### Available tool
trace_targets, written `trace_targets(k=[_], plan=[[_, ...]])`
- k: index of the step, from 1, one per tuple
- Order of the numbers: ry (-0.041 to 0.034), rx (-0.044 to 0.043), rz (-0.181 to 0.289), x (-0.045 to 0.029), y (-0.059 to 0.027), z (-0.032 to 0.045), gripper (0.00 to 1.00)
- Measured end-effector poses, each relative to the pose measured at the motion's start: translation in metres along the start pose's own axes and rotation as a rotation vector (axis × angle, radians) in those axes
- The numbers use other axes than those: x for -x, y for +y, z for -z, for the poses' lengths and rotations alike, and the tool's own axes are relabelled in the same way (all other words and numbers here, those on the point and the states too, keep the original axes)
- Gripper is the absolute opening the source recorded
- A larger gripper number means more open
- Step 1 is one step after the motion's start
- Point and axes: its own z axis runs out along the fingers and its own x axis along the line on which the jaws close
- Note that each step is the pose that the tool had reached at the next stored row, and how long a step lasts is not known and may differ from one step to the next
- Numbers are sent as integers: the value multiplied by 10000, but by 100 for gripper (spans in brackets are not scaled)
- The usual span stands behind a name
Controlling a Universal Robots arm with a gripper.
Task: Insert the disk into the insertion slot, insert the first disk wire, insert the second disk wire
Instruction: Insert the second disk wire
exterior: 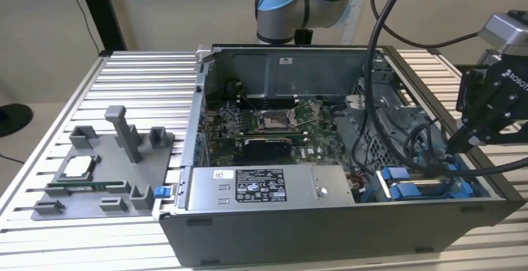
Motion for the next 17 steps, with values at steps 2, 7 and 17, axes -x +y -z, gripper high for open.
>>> trace_targets(k=[2,7,17], plan=[[0,0,1,2,27,29,0],[1,0,0,13,133,51,0],[24,-228,-1,11,451,-1,0]])
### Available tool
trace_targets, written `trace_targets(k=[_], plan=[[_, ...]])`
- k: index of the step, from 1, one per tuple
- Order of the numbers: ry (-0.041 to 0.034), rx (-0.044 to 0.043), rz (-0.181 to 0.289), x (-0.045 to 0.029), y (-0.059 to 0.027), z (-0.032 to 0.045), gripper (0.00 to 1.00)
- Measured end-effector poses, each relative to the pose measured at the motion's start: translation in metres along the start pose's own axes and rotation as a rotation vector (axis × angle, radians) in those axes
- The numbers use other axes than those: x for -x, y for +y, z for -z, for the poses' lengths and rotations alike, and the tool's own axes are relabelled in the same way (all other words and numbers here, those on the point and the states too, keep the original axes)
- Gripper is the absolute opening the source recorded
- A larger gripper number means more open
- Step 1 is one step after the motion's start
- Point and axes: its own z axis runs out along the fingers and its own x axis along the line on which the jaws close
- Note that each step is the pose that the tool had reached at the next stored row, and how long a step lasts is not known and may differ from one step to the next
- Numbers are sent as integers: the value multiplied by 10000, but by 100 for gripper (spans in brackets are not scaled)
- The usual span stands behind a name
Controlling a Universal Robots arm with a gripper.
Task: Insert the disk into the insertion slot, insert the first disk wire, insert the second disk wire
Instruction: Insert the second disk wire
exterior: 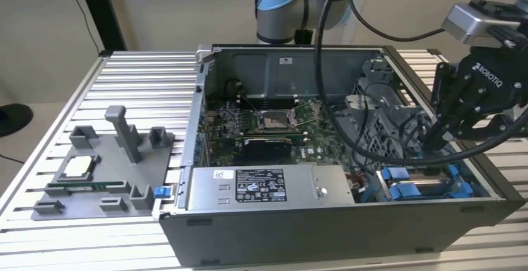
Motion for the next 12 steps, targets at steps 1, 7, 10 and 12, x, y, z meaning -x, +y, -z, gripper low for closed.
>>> trace_targets(k=[1,7,10,12], plan=[[7,-103,0,0,22,-6,0],[58,-772,1,-5,135,-36,0],[71,-1087,17,-10,171,-49,0],[89,-1331,28,-14,189,-54,0]])
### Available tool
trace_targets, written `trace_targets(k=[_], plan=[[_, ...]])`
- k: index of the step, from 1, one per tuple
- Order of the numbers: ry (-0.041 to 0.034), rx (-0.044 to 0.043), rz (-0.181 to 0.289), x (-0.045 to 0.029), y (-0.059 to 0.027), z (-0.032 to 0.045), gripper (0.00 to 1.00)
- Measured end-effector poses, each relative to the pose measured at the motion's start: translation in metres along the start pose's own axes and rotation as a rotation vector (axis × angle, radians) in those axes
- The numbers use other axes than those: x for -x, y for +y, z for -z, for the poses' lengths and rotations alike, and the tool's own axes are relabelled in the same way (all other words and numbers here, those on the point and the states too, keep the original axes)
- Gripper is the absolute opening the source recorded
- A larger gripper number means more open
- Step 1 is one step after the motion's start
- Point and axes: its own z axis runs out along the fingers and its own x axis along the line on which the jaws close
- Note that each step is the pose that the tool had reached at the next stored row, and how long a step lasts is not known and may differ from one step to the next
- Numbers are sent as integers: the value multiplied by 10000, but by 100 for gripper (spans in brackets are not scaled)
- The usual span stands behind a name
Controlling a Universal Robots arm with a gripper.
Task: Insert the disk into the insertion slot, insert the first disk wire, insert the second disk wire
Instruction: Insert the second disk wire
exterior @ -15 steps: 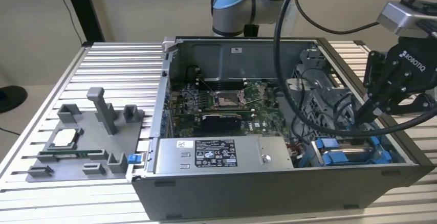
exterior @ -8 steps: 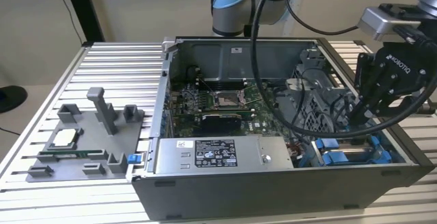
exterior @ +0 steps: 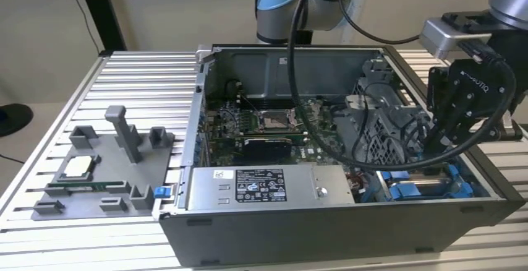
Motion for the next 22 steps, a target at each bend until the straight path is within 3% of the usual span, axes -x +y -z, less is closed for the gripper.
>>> trace_targets(k=[2,4,14,19,22], plan=[[6,-185,10,-6,20,-8,0],[7,-277,22,-11,35,-24,0],[51,-326,128,-13,44,-174,0],[128,-475,236,-14,50,-204,0],[171,-477,265,-13,55,-218,0]])
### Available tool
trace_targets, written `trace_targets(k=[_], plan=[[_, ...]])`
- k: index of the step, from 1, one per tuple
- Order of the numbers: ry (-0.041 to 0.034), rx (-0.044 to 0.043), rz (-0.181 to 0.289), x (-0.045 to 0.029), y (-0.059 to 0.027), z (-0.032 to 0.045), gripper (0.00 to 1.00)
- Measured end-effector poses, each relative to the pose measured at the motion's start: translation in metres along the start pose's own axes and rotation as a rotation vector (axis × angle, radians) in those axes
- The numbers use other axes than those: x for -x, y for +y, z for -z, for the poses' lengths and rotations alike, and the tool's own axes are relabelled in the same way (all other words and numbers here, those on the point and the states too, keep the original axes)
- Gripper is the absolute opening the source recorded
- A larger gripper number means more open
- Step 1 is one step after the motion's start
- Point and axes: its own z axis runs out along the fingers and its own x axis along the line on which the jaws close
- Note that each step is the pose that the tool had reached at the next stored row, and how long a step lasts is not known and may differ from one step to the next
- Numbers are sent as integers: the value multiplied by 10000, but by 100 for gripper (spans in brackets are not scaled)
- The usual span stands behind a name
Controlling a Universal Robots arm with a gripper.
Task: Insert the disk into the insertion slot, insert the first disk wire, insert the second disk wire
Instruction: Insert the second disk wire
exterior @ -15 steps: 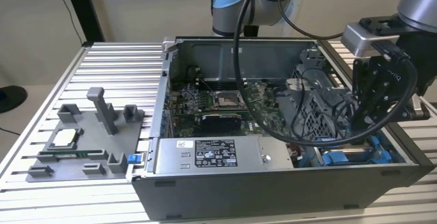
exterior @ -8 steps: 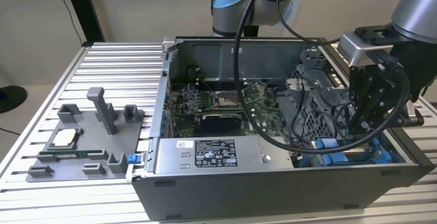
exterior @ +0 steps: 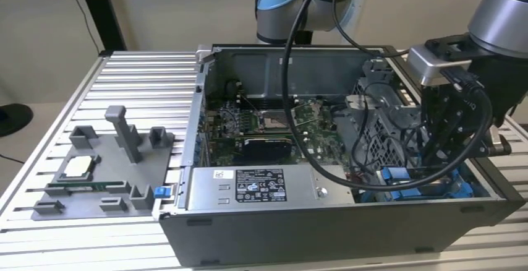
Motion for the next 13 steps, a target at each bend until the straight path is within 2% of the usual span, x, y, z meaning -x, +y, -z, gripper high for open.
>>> trace_targets(k=[13], plan=[[66,-45,67,4,10,-62,0]])
